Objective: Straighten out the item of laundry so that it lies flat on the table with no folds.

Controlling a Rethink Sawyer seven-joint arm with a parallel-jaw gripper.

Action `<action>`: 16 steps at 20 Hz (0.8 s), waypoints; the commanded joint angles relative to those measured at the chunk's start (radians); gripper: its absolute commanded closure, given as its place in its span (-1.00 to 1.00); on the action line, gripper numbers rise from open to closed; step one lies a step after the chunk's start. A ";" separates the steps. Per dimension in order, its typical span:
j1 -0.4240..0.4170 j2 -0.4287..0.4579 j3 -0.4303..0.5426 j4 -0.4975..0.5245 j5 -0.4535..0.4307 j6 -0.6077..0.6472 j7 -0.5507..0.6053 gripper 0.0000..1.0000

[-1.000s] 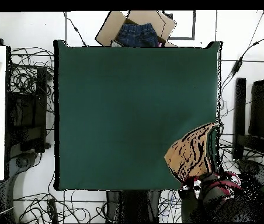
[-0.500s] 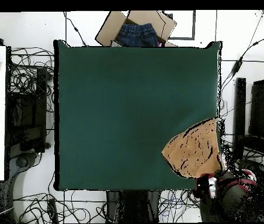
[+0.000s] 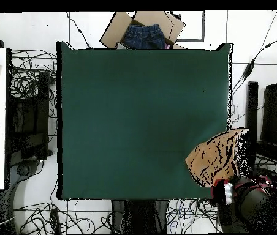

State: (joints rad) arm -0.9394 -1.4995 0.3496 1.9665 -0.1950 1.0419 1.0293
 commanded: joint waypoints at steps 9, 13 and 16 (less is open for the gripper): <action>0.185 0.056 -0.094 0.176 -0.094 -0.165 0.346 1.00; 0.239 0.078 -0.140 0.223 -0.092 -0.254 0.402 1.00; 0.266 0.099 -0.167 0.232 -0.094 -0.292 0.409 1.00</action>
State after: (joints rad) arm -0.7333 -1.4715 0.2712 2.0335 -0.2551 0.8691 1.0600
